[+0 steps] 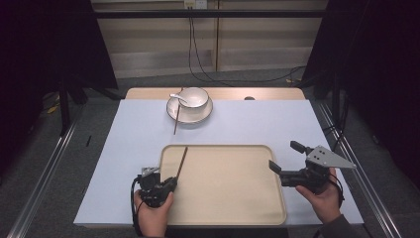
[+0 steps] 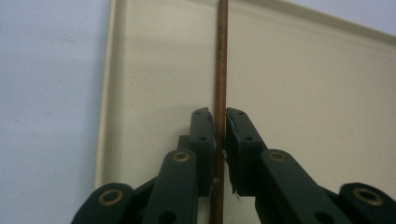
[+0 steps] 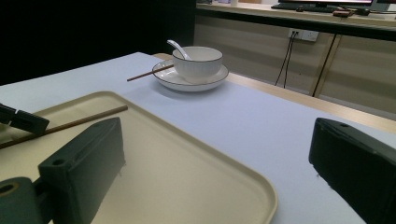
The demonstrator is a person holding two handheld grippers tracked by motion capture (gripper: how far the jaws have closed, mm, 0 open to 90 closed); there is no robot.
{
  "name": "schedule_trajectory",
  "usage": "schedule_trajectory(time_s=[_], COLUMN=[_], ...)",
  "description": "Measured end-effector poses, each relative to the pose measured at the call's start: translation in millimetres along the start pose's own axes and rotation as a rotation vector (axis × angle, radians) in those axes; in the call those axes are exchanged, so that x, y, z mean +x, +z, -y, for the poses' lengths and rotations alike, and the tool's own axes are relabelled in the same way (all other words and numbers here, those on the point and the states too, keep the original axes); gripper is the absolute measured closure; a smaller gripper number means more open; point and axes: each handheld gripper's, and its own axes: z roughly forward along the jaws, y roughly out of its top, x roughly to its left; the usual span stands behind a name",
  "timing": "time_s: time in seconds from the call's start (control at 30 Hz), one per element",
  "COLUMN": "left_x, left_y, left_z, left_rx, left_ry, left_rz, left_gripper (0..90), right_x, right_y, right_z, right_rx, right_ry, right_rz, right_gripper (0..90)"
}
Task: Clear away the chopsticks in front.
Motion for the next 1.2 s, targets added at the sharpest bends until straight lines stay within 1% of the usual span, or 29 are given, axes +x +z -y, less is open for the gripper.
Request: schedule_trajectory(time_s=[0.03,0.07,0.2,0.23,0.27,0.3,0.37,0.4,0.43,0.47,0.57,0.63,0.67,0.7,0.73,0.8,0.83,0.87,0.9,0.93,0.97,1.03,1.1,1.13,1.17,1.2], left_x=[-0.1,-0.3,-1.3,-0.6,-1.6,-1.7,-3.1,-3.6,-4.1,-4.5,-6.9,-6.5,-5.5,-4.3,-3.3,-0.6,0.9,2.5,4.2,6.5,8.9,11.8,14.2,16.0,16.6,17.4], left_y=[0.3,0.4,0.2,-0.2,0.5,-0.5,-1.0,-1.5,-1.4,-1.4,-2.0,-1.1,0.1,1.1,1.9,4.3,6.0,9.2,11.2,15.3,18.8,24.8,30.1,34.2,37.0,40.0], left_z=[0.0,0.0,-0.6,-0.9,-1.2,-2.2,-4.6,-7.8,-10.1,-13.7,-27.7,-36.9,-45.4,-51.3,-55.7,-65.5,-70.8,-76.6,-80.0,-85.2,-89.0,-96.5,-102.5,-107.1,-109.8,-113.4], left_rx=[-0.001,-0.004,0.003,0.007,-0.006,-0.003,-0.011,-0.011,-0.014,-0.014,-0.036,-0.056,-0.072,-0.082,-0.088,-0.106,-0.109,-0.113,-0.111,-0.11,-0.109,-0.107,-0.124,-0.126,-0.13,-0.121], left_ry=[0.011,0.014,0.012,0.026,0.02,0.027,0.03,0.041,0.042,0.041,0.065,0.069,0.075,0.089,0.084,0.069,0.078,0.088,0.091,0.087,0.095,0.104,0.109,0.114,0.107,0.106], left_rz=[-0.005,-0.006,-0.012,-0.01,-0.008,0.0,0.008,0.012,0.015,0.024,0.021,0.029,0.025,0.014,0.015,0.026,0.019,0.007,0.005,0.005,0.009,-0.003,-0.013,-0.022,-0.023,-0.028], left_gripper=[81.3,81.9,81.1,81.1,80.8,79.1,78.7,77.8,75.4,75.4,69.4,67.7,65.8,61.9,58.1,56.7,53.4,49.2,49.2,46.9,44.5,41.7,38.5,35.0,33.1,33.0], right_x=[-0.2,-0.6,-0.9,-0.9,-0.9,-1.4,-1.5,-1.2,-1.1,-1.1,-1.7,-1.6,-1.7,-1.9,-2.1,-2.2,-2.4,-2.9,-2.9,-2.9,-2.8,-2.6,-2.4,-2.3,-2.4,-2.3], right_y=[-0.1,-0.2,-0.4,-0.4,-0.9,-1.3,-1.4,-1.1,-1.0,-1.0,-1.3,-1.0,-1.4,-1.5,-1.6,-1.6,-1.6,-1.6,-1.6,-1.5,-1.3,-1.2,-0.9,-0.9,-0.8,-0.7], right_z=[0.0,0.0,0.0,0.0,-0.1,-0.1,-0.1,0.0,-0.1,-0.1,-0.2,-0.1,-0.2,-0.1,-0.2,-0.2,-0.1,0.0,0.0,0.0,0.1,0.1,0.1,0.1,0.1,0.2], right_rx=[0.001,0.001,0.001,0.001,0.002,0.005,0.006,0.004,0.002,0.002,0.002,-0.002,0.002,0.003,0.001,0.0,-0.001,-0.001,-0.001,0.0,0.0,0.002,0.001,0.002,0.002,0.004], right_ry=[0.003,-0.001,0.0,0.0,0.0,-0.001,-0.001,0.0,0.001,0.001,-0.003,-0.002,0.0,0.003,0.001,0.0,0.0,0.0,0.0,0.001,-0.001,0.001,0.004,0.004,0.003,0.005], right_rz=[-0.001,0.004,0.002,0.002,0.0,-0.009,-0.009,-0.005,-0.003,-0.003,-0.009,-0.001,0.003,0.0,0.0,0.001,0.0,0.003,0.003,0.003,0.005,0.0,0.002,0.005,0.007,0.008], right_gripper=[3.0,3.0,3.0,3.0,3.0,3.0,3.0,3.0,3.0,3.0,3.1,3.0,3.0,3.0,3.1,3.1,3.2,3.2,3.2,3.2,3.2,3.2,3.2,3.2,3.2,3.2])
